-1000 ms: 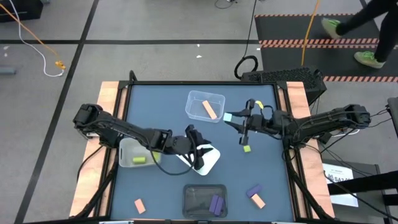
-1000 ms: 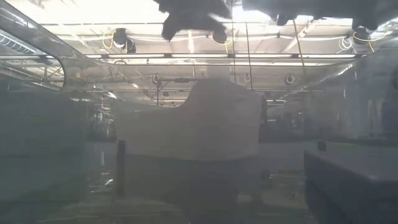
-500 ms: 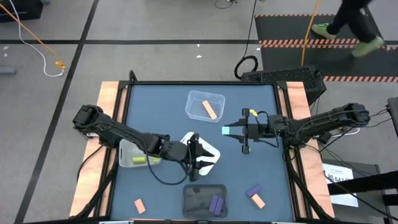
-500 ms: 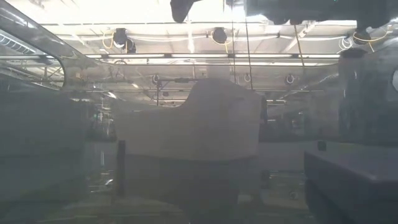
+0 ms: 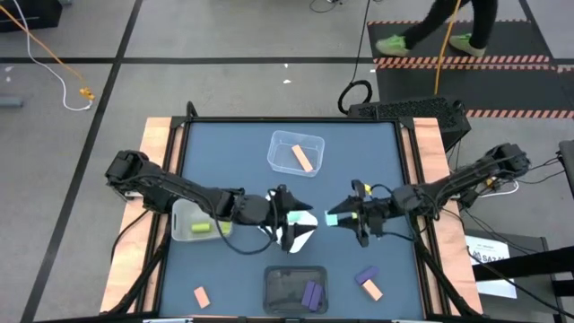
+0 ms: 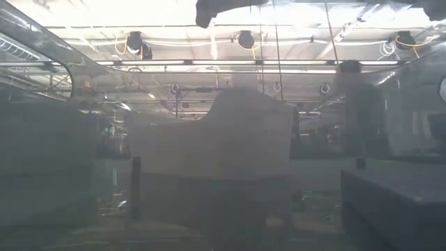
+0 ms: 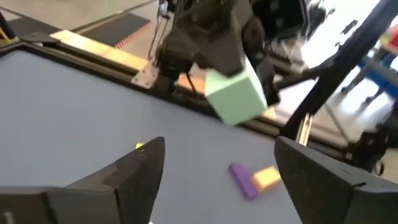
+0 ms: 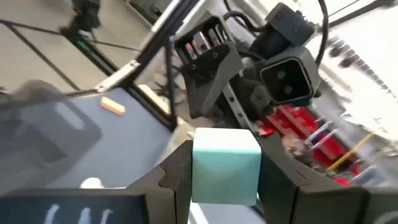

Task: Sort & place blocks by color
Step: Put the blue block into the white bin

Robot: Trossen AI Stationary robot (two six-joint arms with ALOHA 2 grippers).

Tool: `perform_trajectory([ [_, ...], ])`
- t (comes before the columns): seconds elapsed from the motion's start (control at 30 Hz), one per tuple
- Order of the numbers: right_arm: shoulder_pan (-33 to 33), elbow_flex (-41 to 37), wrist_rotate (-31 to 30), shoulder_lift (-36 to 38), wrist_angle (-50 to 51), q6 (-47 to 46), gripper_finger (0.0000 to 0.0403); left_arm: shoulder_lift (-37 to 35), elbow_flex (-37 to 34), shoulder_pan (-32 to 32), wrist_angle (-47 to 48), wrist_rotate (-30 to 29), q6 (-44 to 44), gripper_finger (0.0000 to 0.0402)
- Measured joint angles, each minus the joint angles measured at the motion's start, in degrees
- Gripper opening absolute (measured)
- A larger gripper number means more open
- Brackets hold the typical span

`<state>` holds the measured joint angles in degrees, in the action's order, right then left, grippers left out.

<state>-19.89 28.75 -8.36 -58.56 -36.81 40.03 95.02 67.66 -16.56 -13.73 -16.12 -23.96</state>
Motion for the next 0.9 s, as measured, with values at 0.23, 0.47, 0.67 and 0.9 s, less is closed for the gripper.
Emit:
perform_trajectory([
  [0.23,-0.49,0.00,-2.34,-6.39,-7.72,7.61,0.0121,0.00,0.00,0.73,-6.61,1.08,-1.21,0.0311],
  [0.47,-0.49,0.02,-2.40,-13.11,-20.30,14.10,0.0122,0.13,0.00,0.90,-6.54,1.16,-2.74,0.0302],
  [0.67,-0.38,2.66,-2.42,-16.48,-21.65,13.77,0.0122,1.91,0.07,1.14,-7.83,1.42,-5.24,0.0303],
  [0.9,-0.38,5.60,-5.29,-20.01,-19.54,14.50,0.0123,3.21,0.00,1.60,-7.81,1.88,-6.40,0.0277],
])
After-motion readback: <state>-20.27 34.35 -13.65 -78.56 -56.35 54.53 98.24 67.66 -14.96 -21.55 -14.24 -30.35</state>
